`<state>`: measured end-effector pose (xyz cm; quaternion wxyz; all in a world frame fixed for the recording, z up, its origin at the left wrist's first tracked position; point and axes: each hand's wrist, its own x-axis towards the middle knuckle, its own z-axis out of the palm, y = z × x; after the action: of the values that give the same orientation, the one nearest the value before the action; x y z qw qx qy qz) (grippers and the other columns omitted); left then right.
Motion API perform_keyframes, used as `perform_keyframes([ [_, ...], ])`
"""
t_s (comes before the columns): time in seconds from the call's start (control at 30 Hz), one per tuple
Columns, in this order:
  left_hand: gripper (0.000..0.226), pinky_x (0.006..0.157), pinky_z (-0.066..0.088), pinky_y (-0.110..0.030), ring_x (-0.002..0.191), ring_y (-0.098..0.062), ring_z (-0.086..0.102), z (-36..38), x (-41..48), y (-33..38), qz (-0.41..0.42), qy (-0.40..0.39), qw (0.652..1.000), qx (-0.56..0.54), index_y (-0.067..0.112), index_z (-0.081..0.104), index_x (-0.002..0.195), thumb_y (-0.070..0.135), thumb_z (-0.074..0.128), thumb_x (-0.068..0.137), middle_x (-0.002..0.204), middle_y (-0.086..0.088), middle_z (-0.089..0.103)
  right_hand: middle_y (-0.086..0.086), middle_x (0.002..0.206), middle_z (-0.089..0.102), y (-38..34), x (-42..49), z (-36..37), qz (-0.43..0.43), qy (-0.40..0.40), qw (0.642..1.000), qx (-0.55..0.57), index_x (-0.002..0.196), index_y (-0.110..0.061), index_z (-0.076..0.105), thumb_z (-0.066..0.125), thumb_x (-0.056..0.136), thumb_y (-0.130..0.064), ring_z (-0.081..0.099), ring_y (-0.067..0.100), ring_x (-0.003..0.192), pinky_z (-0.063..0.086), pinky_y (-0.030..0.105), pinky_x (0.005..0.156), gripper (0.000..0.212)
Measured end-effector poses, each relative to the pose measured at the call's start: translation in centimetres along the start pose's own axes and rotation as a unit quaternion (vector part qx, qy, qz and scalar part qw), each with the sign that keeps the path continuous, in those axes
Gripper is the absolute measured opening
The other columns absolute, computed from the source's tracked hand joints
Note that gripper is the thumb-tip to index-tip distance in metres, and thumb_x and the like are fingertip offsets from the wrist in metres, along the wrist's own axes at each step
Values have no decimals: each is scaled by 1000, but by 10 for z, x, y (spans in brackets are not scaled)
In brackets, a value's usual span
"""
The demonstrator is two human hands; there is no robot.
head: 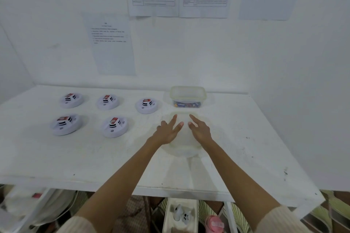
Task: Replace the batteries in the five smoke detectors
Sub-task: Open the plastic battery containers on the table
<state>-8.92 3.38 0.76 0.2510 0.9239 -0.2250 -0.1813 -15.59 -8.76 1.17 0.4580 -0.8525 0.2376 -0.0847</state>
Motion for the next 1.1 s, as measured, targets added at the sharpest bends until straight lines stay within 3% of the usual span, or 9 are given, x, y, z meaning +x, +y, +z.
perform_keyframes([
  [0.13, 55, 113, 15, -41, 141, -30, 18, 9, 5, 9, 7, 46, 987, -151, 31, 14, 148, 50, 27, 97, 152, -18, 19, 14, 143, 40, 3, 3, 2, 20, 8, 1000, 20, 139, -29, 39, 42, 96, -33, 34, 28, 132, 26, 38, 112, 43],
  [0.37, 58, 111, 17, -40, 134, -33, 24, 12, 5, 10, 1, 98, 983, -156, 31, 21, 146, 49, 40, 94, 143, -19, 28, 18, 137, 31, 5, 9, -1, 59, 18, 997, 56, 136, -37, 42, 46, 94, -38, 30, 34, 129, 24, 38, 110, 42],
  [0.57, 61, 113, 18, -46, 139, -34, 16, 8, 10, 7, -13, 71, 968, -242, 39, 27, 143, 51, 52, 88, 147, -17, 19, 12, 137, 41, 4, 12, -3, 61, 17, 991, 119, 122, -41, 55, 58, 89, -29, 36, 30, 126, 32, 43, 109, 35],
  [0.73, 62, 112, 29, -48, 136, -29, 27, 6, 8, 7, 4, 53, 951, -305, 43, 32, 140, 50, 59, 84, 150, -7, 28, 10, 134, 50, 7, 12, -5, 60, -5, 975, 213, 108, -39, 64, 61, 87, -15, 48, 28, 119, 44, 42, 101, 31],
  [0.9, 59, 100, 38, -35, 129, -25, 38, 4, 6, 9, 24, 43, 930, -365, 34, 35, 141, 34, 61, 88, 147, -3, 34, 11, 135, 50, 7, 10, -8, 56, -41, 956, 286, 119, -28, 60, 57, 88, -3, 49, 29, 120, 47, 37, 95, 39],
  [1.1, 62, 98, 42, -36, 126, -25, 42, 3, 7, 8, 27, 35, 920, -390, 34, 36, 141, 30, 64, 86, 146, -4, 37, 9, 139, 45, 12, 16, -8, 49, -51, 956, 285, 129, -28, 52, 60, 87, -6, 44, 30, 125, 44, 39, 101, 49],
])
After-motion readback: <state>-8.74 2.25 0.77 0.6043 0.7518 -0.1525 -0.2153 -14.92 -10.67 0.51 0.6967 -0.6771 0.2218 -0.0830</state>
